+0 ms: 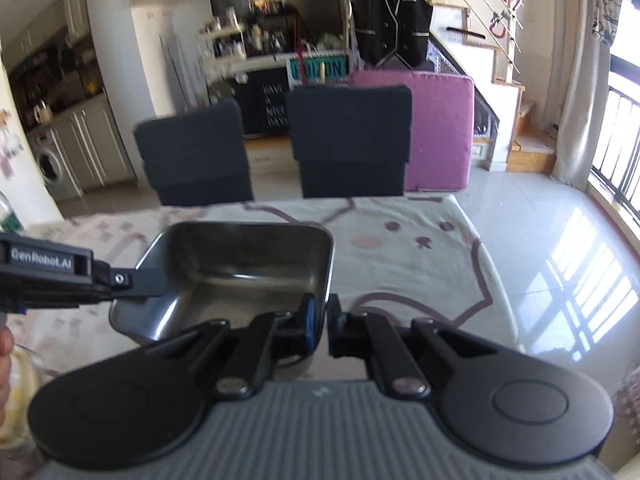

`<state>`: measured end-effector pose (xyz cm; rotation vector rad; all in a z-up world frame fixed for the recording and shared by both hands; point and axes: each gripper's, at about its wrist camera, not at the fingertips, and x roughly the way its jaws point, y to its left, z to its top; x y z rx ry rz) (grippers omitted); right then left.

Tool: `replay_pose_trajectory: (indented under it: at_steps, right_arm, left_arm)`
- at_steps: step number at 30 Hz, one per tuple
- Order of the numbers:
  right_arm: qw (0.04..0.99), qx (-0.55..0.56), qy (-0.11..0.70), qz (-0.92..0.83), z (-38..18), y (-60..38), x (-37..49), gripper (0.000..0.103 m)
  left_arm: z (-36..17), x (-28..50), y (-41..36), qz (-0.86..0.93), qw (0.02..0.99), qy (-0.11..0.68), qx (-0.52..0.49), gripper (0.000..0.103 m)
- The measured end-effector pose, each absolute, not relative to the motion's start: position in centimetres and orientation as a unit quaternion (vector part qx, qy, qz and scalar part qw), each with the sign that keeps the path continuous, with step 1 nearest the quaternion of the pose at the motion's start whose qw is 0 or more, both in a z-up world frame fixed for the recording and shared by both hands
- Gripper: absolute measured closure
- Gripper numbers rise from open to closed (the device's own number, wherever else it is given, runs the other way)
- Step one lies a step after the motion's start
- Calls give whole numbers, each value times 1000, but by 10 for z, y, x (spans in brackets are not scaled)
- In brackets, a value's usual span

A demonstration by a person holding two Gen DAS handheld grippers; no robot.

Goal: Organize plates and bowls
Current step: 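Lift the second steel tray with both grippers and carry it toward the first tray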

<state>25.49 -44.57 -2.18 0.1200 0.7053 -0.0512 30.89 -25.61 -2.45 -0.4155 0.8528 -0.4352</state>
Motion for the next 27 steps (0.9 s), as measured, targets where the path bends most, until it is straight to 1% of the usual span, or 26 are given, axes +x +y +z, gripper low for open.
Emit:
replay_pose_trajectory:
  at_steps: [5, 10, 19, 23, 27]
  right_arm:
    - [943, 62, 327, -21, -1, -403, 216, 96]
    - [940, 69, 334, -21, 4, -365, 189, 96]
    - [940, 75, 334, -7, 6, -325, 149, 95]
    - [932, 61, 356, -6, -2, -323, 148, 95]
    - [924, 34, 380, -15, 3, -316, 143, 94]
  left_arm:
    - [-1, 267, -212, -201, 880, 389, -183, 89]
    - [7, 234, -176, -201, 887, 381, -163, 89]
    - [-13, 207, -140, -203, 875, 405, -170, 90]
    - [-25, 199, -137, -208, 871, 413, -165, 90]
    - [-36, 195, -136, -223, 857, 429, -178, 90]
